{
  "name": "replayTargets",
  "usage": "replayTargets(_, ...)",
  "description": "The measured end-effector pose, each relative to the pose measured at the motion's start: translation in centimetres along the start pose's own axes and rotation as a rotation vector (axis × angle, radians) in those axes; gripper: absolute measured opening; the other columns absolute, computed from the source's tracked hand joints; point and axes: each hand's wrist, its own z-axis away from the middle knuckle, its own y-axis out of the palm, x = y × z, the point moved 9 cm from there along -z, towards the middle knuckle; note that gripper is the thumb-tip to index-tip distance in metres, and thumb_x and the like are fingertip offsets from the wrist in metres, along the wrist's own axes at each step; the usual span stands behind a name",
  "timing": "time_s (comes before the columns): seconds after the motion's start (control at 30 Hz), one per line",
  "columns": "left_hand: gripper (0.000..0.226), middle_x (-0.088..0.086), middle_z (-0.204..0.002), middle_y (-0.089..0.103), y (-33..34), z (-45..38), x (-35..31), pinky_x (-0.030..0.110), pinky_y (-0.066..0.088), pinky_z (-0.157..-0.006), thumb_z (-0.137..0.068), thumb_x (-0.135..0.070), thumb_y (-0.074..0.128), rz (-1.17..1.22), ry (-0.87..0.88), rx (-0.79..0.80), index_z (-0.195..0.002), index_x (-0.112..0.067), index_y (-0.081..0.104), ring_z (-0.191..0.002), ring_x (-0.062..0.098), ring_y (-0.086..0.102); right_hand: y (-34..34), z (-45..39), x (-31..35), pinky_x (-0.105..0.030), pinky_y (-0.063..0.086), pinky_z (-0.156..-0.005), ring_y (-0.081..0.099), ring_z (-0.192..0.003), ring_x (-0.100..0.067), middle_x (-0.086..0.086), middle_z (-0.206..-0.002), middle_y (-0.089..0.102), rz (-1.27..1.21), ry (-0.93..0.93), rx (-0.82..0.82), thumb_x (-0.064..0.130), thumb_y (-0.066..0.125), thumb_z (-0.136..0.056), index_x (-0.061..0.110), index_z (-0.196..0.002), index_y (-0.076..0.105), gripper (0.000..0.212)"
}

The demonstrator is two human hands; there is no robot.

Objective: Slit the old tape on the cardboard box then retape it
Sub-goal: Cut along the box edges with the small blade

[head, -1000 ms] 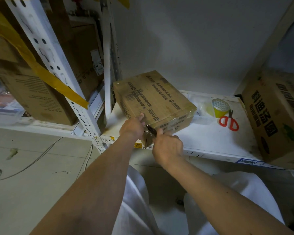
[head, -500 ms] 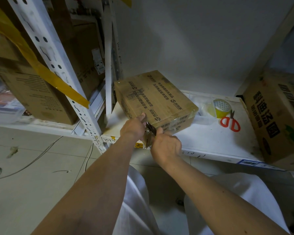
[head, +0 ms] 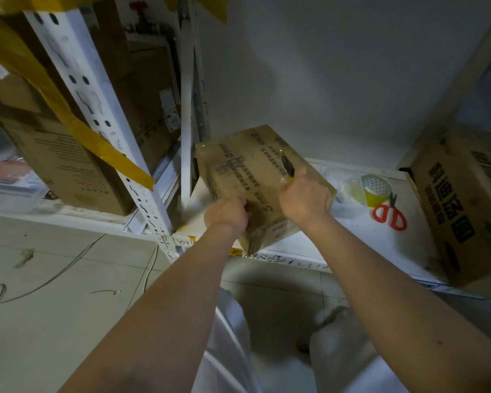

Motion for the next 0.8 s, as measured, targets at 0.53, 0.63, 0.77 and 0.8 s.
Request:
replayTargets(0.53, 0.064, 0.005, -0.139, 0.041, 2.9, -3.1, -10.4, 0.057, 0.020, -0.112, -0.083, -0.068, 0.046, -0.143, 0.192, -0.114, -0.133, -0.029, 0.051, -0.134, 0.028, 0.030, 2.7, -8.9, -17.5, -0.037, 0.045, -0.081, 0.057, -0.109, -0.037, -0.019, -0.117, 0.059, 0.146, 0.289, 0.115, 0.034, 0.038, -0.098, 0.004, -0.123, 0.044, 0.039)
replayTargets(0.63, 0.064, 0.005, -0.138, 0.042, 2.9, -3.1, -10.6, 0.057, 0.020, -0.111, -0.082, -0.069, 0.046, -0.152, 0.190, -0.116, -0.132, -0.029, 0.052, -0.133, 0.028, 0.030, 4.1, -9.3, -18.2, -0.035, 0.042, -0.078, 0.056, -0.112, -0.034, -0.018, -0.121, 0.058, 0.210, 0.301, 0.208, 0.035, 0.038, -0.098, 0.003, -0.124, 0.043, 0.041)
replayTargets(0.77, 0.064, 0.005, -0.139, 0.040, 3.0, -3.2, -10.6, 0.059, 0.019, -0.111, -0.082, -0.069, 0.046, -0.154, 0.186, -0.099, -0.133, -0.029, 0.051, -0.134, 0.028, 0.029, 4.5, -8.9, -18.5, -0.035, 0.043, -0.088, 0.051, -0.119, -0.032, -0.019, -0.127, 0.051, 0.184, 0.344, 0.239, 0.034, 0.040, -0.098, -0.002, -0.126, 0.044, 0.046)
replayTargets(0.8, 0.064, 0.005, -0.140, 0.040, 3.0, -3.2, -10.6, 0.059, 0.018, -0.111, -0.082, -0.069, 0.046, -0.153, 0.184, -0.096, -0.133, -0.029, 0.051, -0.135, 0.028, 0.028, 4.6, -8.8, -18.5, -0.035, 0.043, -0.086, 0.051, -0.119, -0.033, -0.019, -0.127, 0.051, 0.159, 0.359, 0.232, 0.032, 0.041, -0.097, -0.003, -0.126, 0.045, 0.045)
